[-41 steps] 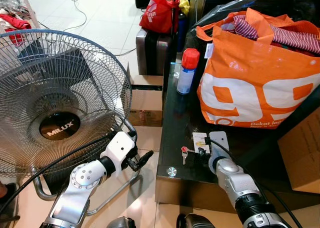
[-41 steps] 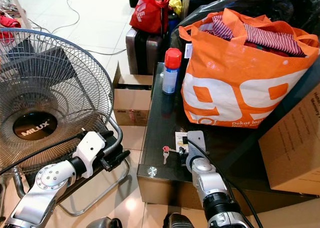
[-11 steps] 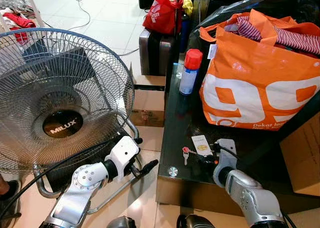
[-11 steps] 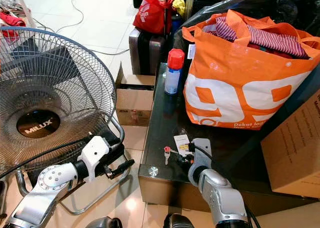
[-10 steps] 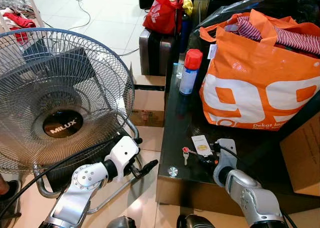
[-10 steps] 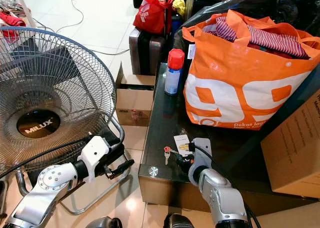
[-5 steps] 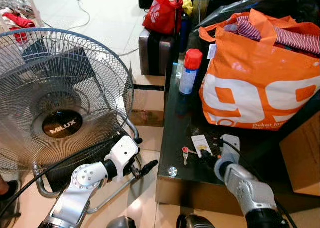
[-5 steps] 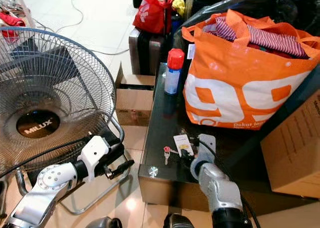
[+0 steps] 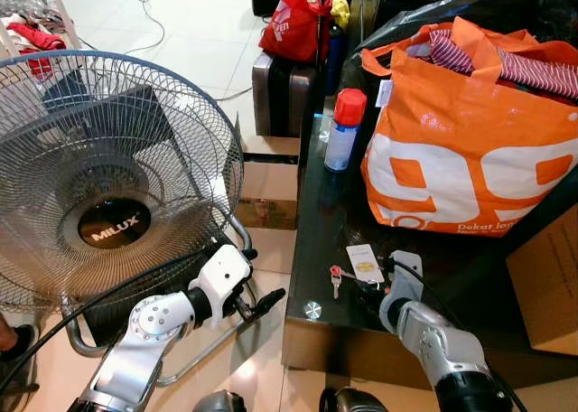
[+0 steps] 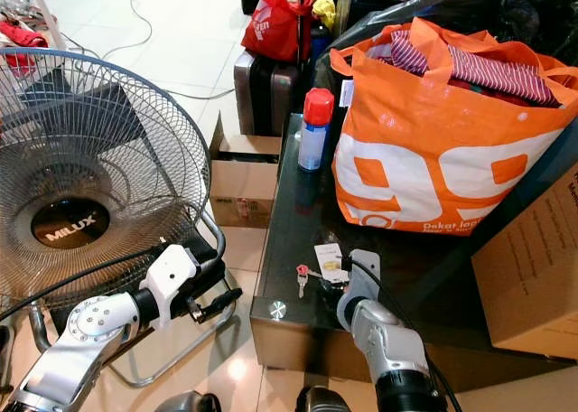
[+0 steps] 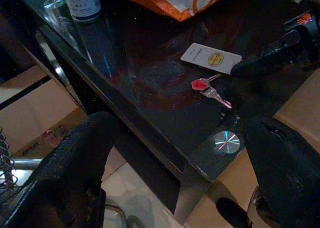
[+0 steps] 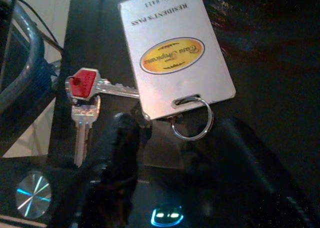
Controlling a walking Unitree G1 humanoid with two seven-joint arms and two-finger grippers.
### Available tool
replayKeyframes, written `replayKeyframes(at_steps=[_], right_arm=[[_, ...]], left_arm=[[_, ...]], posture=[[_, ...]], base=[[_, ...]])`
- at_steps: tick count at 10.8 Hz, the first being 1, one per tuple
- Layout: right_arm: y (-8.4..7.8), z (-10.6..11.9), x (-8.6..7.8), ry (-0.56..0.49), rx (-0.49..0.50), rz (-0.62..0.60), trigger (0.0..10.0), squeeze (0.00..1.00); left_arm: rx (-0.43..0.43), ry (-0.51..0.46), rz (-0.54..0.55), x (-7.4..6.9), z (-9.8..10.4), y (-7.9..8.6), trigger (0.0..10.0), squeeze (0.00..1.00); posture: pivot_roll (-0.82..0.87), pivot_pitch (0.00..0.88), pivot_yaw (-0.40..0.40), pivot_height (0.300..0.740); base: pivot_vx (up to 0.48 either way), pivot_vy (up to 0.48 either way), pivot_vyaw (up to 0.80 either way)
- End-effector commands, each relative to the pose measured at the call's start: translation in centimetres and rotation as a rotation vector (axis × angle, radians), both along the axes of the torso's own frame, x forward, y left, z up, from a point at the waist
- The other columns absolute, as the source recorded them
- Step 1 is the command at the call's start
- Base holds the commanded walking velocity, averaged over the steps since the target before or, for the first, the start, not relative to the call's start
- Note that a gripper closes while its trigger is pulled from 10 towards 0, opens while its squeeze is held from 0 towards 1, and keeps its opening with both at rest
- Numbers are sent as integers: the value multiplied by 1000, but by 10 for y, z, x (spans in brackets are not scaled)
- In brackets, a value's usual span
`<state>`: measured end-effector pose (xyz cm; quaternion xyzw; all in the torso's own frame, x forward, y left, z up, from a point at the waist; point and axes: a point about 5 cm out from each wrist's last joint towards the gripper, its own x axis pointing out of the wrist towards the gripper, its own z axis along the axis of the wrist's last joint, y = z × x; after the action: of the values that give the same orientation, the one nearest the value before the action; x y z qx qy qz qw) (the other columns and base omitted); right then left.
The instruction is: Hang keys on a hook
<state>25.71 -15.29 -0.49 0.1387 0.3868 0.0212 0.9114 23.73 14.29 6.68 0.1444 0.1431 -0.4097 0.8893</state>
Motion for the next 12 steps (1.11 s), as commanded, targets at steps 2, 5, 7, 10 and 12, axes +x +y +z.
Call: replayKeyframes(at_steps=[2, 5, 7, 10, 12], right_arm=[[-4, -3, 2, 10, -4, -39, 3804, 0], [-5, -4, 5, 6, -3, -49, 3137, 0], [-4, -5, 6, 10, 4, -49, 2392, 0], [-3, -6, 7, 8, 4, -39, 275, 0], [-3, -4, 9, -3, -3, -34, 0, 0]], left_arm=[[13, 4, -1, 1, 0, 2, 10000, 0], [12, 4, -2, 0, 0, 2, 10000, 0], [10, 3, -4, 0, 0, 1, 10000, 0], [9, 1, -4, 0, 1, 0, 10000, 0], [9, -2, -5, 1, 2, 0, 10000, 0]], posture=[[-114, 114, -10, 740], [-114, 114, -11, 740], [-115, 114, -11, 740], [-113, 111, -12, 740], [-113, 106, -12, 740]], base=[[0, 0, 0], [0, 0, 0], [0, 0, 0], [0, 0, 0], [0, 0, 0]])
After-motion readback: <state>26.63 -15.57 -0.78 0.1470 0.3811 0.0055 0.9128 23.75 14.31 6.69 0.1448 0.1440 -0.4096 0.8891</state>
